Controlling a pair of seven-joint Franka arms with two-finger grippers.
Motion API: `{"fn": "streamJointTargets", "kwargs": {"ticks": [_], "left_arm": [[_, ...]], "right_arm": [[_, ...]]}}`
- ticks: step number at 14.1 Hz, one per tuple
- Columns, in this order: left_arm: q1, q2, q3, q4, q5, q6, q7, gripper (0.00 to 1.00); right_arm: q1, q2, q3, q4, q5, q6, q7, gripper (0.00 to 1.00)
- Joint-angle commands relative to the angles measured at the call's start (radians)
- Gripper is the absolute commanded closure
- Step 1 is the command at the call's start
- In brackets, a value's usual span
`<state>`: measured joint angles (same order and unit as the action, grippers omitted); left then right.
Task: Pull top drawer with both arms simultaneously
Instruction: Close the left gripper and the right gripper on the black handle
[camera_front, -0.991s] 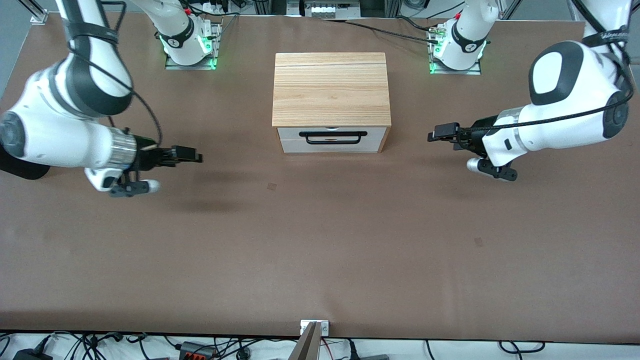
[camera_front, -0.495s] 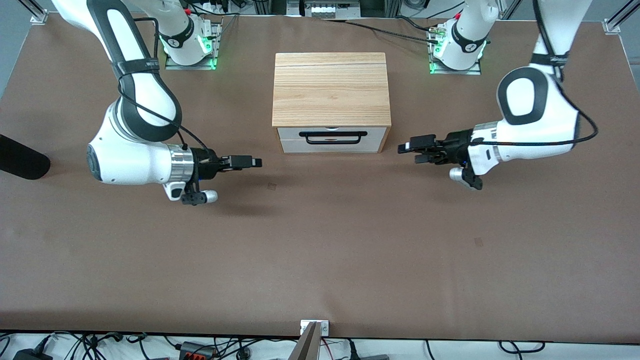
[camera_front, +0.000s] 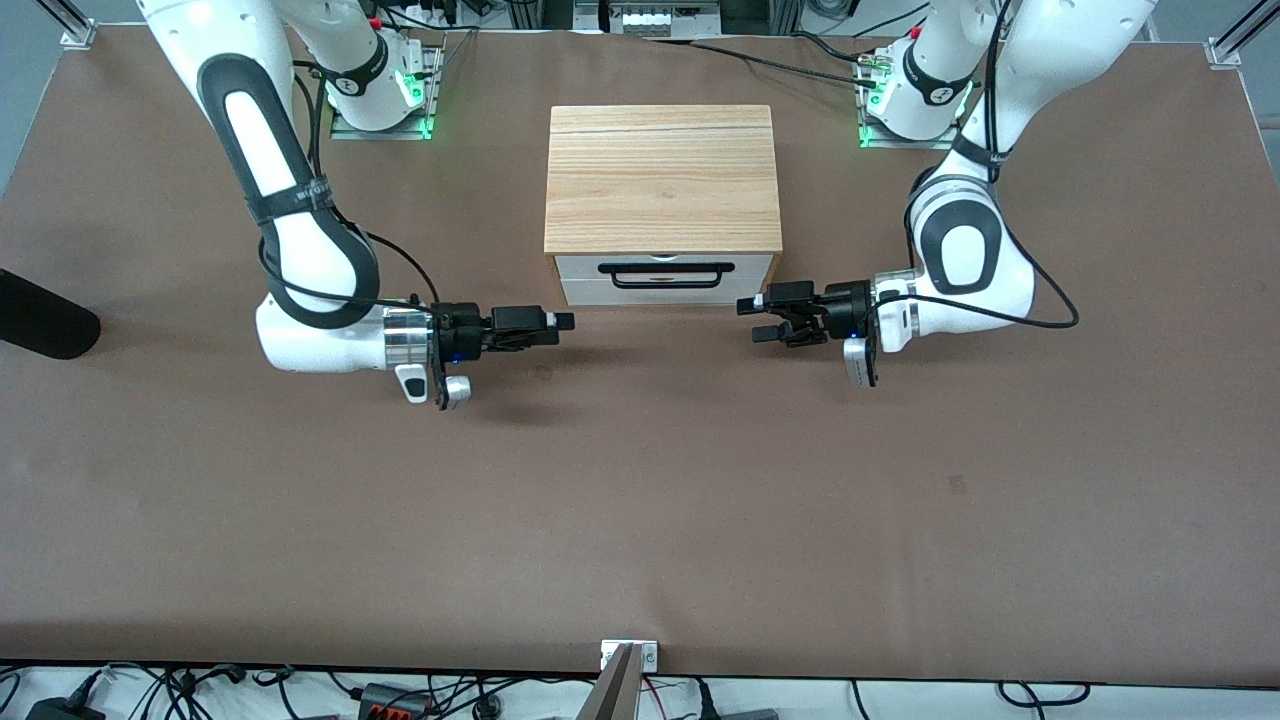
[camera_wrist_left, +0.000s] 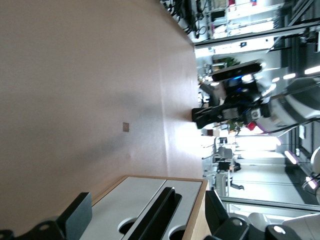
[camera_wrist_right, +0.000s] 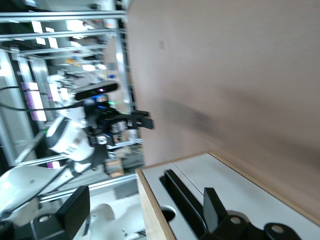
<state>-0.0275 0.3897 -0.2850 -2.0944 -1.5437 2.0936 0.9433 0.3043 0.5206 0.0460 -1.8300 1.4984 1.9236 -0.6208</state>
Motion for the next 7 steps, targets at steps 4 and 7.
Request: {"fn": "streamJointTargets", "kwargs": {"ticks": [4,7], "left_arm": [[0.012,-0.006,-0.082,-0.147,-0.253,-0.009,0.299,0.02],[0.018,0.001,-0.082,-0.162,-0.253,-0.029,0.351,0.07]], "right_arm": [[0.114,0.049,-0.006,-0.096,0.23,-0.003,-0.253,0.0],[0.116,0.052,-0.006,-0.133,0.237,-0.085,-0.296,0.0]]}}
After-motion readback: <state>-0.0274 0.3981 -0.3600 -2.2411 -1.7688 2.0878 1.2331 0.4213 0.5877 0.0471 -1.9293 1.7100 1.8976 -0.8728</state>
